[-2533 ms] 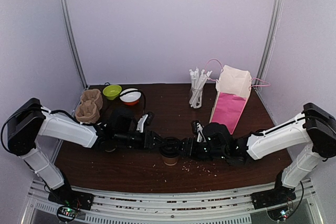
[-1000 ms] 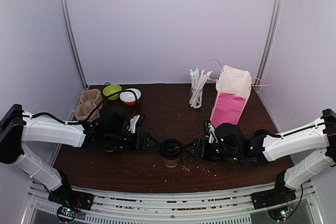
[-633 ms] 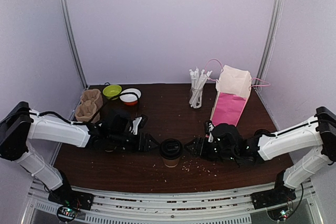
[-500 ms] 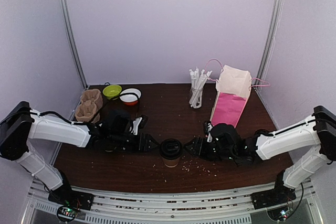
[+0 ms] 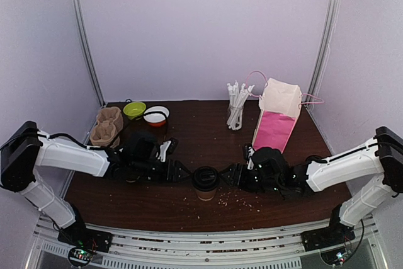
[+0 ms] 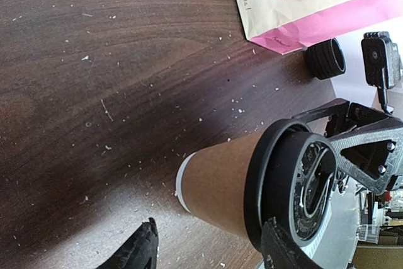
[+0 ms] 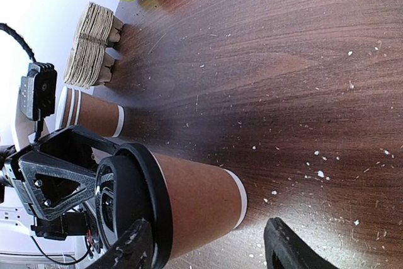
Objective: Pack the takeout coffee
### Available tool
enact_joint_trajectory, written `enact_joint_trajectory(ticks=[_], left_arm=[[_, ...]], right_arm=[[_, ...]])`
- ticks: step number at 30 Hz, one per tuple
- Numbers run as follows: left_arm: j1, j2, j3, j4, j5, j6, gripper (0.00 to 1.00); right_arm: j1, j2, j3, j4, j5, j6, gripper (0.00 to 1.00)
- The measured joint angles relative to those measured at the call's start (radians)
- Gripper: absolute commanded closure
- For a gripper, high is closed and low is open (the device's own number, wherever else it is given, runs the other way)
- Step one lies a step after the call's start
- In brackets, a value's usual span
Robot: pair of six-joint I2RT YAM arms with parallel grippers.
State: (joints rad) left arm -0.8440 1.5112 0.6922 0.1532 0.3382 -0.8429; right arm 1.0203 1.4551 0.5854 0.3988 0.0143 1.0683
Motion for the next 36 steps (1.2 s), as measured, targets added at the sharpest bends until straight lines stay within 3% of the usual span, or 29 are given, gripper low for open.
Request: enact_joint_trajectory(ticks=[21, 36], left_arm=[[0.001, 0.031, -0.016, 0.094, 0.035, -0.006, 0.59], [0.011, 0.072, -0.098, 0.308, 0.084, -0.051, 0.63]], right_arm=[[-0.006, 0.059, 0.020, 0.059, -0.027, 0.023, 0.55], [-0.006, 0.093, 0.010, 0.111, -0.020, 0.058, 0.59]])
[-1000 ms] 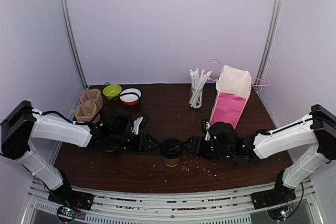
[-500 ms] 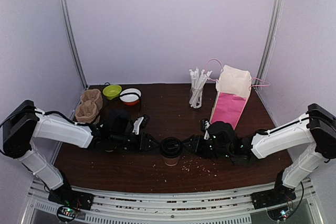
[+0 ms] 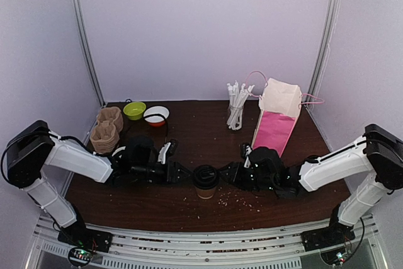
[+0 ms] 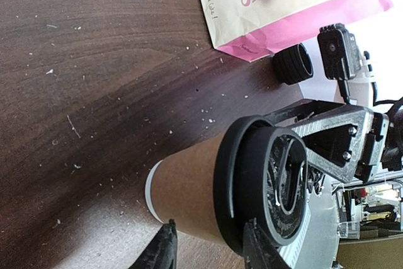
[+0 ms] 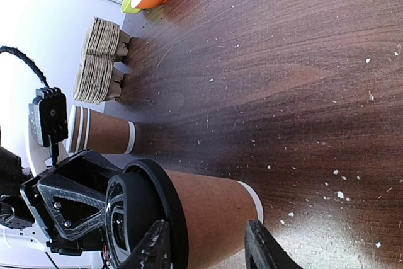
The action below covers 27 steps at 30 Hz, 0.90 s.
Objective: Pack the takeout coffee
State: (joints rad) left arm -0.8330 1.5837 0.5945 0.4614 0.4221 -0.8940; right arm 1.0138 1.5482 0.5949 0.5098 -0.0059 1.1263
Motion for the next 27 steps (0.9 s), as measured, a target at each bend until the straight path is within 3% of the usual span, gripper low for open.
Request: enact_joint_trajectory(ticks=[4, 9, 17, 27], left_arm=[[0.001, 0.013, -0.014, 0.035, 0.013, -0.004, 0.60], [0.003, 0.011, -0.006, 0.024, 0.007, -0.003, 0.46], [0.000, -0.013, 0.073, -0.181, -0.014, 0.037, 0.33], [0.000, -0.080, 0.089, -0.332, -0.042, 0.073, 0.24]], right_arm=[[0.000, 0.010, 0.000, 0.014, 0.010, 0.004, 0.55], [-0.001, -0.013, 0.003, -0.022, 0.017, 0.000, 0.46], [0.002, -0.079, 0.054, -0.232, 0.018, -0.045, 0.39], [0.008, -0.161, 0.045, -0.305, 0.017, -0.048, 0.32]])
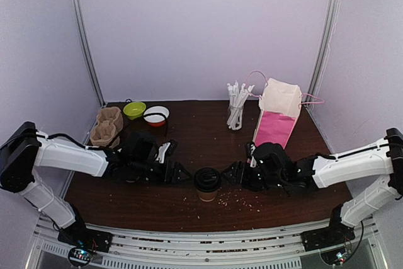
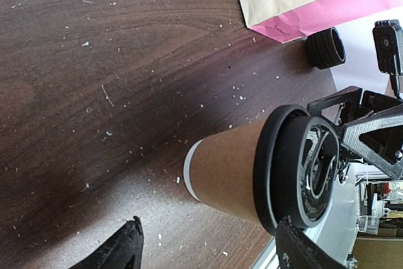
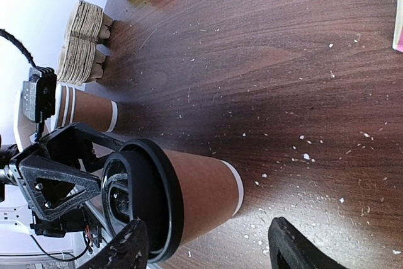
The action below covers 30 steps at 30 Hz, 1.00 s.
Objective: Pack the takeout coffee
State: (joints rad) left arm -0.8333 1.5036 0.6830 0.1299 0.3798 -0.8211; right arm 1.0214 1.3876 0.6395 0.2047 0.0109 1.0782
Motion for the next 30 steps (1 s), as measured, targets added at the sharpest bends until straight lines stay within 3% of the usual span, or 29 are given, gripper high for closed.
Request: enact_joint_trajectory(ticks=[9, 22, 30], left_arm=[[-0.010, -0.041, 0.000, -0.026, 0.003, 0.000, 0.24], [-0.043, -0.023, 0.000, -0.018, 0.029, -0.007, 0.26], [-0.043, 0.011, 0.000, 0.004, 0.041, -0.013, 0.44]], right_arm=[[0.010, -0.035, -0.035, 0.013, -0.045, 0.004, 0.35], [0.033, 0.045, -0.032, 0.072, -0.117, 0.010, 0.35], [0.033, 0.060, -0.032, 0.099, -0.127, 0.029, 0.37]])
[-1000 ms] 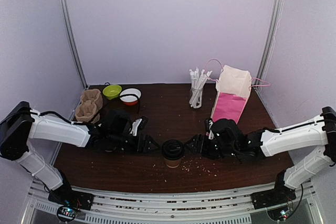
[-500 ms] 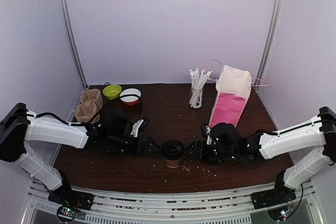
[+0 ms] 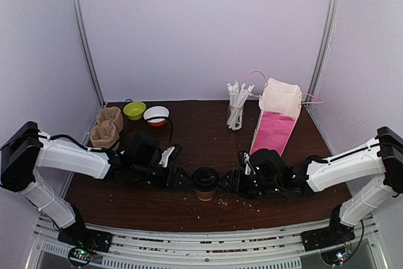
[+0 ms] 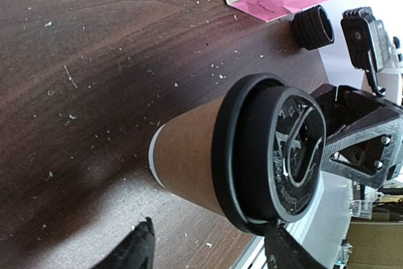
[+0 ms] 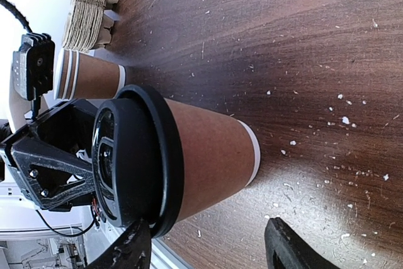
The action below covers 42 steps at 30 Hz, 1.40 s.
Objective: Pack the takeout coffee
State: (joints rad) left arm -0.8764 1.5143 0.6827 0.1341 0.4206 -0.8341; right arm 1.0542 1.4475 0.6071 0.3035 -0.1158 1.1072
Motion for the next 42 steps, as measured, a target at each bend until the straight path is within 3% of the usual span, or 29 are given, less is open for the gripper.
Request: enact_joint_trajectory(ticks=[14, 26, 29, 32, 38, 42], left_arm=[[0.009, 0.033, -0.058, 0.185, 0.053, -0.046, 0.61], [0.026, 0.099, -0.092, 0.356, 0.130, -0.077, 0.63], [0.030, 0.103, -0.094, 0.365, 0.138, -0.079, 0.57], [0.029, 0.101, -0.085, 0.338, 0.136, -0.064, 0.45], [0.027, 0.082, -0.020, 0.155, 0.106, -0.004, 0.23], [0.019, 0.053, 0.031, 0.018, 0.058, 0.044, 0.15]], right_arm=[[-0.002, 0.034, 0.009, 0.032, 0.010, 0.023, 0.42], [-0.018, 0.080, 0.008, 0.097, 0.056, 0.034, 0.43], [-0.018, 0.080, 0.008, 0.101, 0.061, 0.040, 0.40], [-0.018, 0.073, 0.013, 0.092, 0.070, 0.040, 0.35], [-0.018, 0.056, 0.074, -0.046, 0.079, 0.005, 0.28], [-0.010, 0.041, 0.119, -0.148, 0.070, -0.034, 0.25]])
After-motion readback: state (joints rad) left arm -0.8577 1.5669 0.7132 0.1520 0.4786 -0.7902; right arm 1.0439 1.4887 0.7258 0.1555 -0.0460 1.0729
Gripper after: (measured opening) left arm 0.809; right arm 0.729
